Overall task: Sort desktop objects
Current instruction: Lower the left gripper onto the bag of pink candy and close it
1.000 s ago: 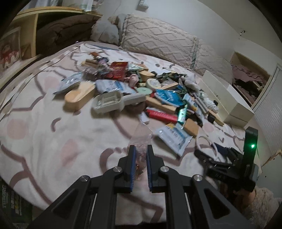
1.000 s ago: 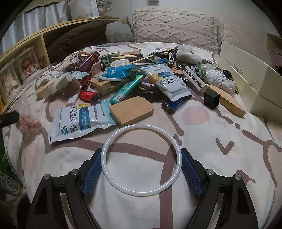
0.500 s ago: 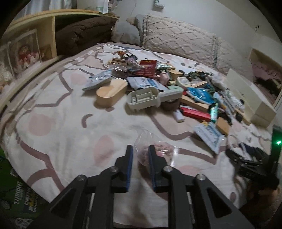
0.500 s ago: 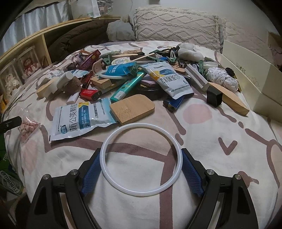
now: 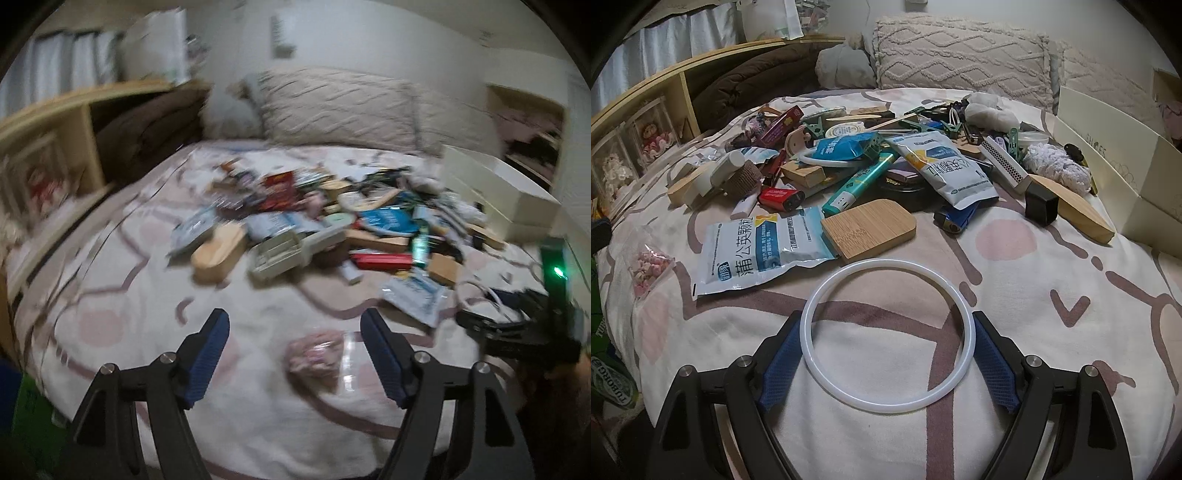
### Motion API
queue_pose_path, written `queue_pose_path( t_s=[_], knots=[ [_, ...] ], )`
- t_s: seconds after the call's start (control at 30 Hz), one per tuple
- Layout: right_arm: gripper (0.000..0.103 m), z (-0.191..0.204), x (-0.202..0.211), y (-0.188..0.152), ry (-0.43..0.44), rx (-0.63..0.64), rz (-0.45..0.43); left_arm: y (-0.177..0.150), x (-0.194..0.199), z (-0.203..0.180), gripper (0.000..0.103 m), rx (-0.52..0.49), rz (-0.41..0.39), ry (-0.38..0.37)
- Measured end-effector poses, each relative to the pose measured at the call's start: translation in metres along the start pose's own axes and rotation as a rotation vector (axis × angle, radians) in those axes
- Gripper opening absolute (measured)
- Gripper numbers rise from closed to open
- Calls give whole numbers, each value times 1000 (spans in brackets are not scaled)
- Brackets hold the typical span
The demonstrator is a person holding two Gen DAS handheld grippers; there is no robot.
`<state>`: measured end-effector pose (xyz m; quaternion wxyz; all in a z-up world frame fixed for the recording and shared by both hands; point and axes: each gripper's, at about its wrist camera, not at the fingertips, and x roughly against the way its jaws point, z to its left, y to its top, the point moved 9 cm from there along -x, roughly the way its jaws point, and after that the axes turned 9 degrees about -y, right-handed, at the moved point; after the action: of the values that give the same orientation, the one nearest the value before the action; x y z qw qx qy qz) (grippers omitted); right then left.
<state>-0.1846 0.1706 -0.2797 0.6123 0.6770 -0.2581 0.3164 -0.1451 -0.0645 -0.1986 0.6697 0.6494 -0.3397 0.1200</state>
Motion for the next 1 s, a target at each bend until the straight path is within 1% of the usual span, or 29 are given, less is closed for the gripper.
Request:
queue_pose_path(
  t_s=[0.13,0.27,0.57,0.67,0.83,0.97,1.0],
  knots=[
    [87,0,0,0,-1,0,-5,-2,-8,-23,73,-102,24,-45],
    [87,0,0,1,-2,1,-8,-10,-18,-30,73,-146,62,-47],
    [87,0,0,0,-2,1,-9,-30,-40,-13,73,-102,117,-20],
    [87,0,0,1,-3,2,-11,-32,-43,-9,73,-92,117,-1],
    [87,1,1,1,-2,2,-14,-27,-43,4,73,-50,98,47],
    [87,1,1,2,0,2,-16,-25,-46,9,73,-39,102,55],
    [87,1,1,1,0,1,-16,-26,-47,10,71,-37,106,53]
  ],
)
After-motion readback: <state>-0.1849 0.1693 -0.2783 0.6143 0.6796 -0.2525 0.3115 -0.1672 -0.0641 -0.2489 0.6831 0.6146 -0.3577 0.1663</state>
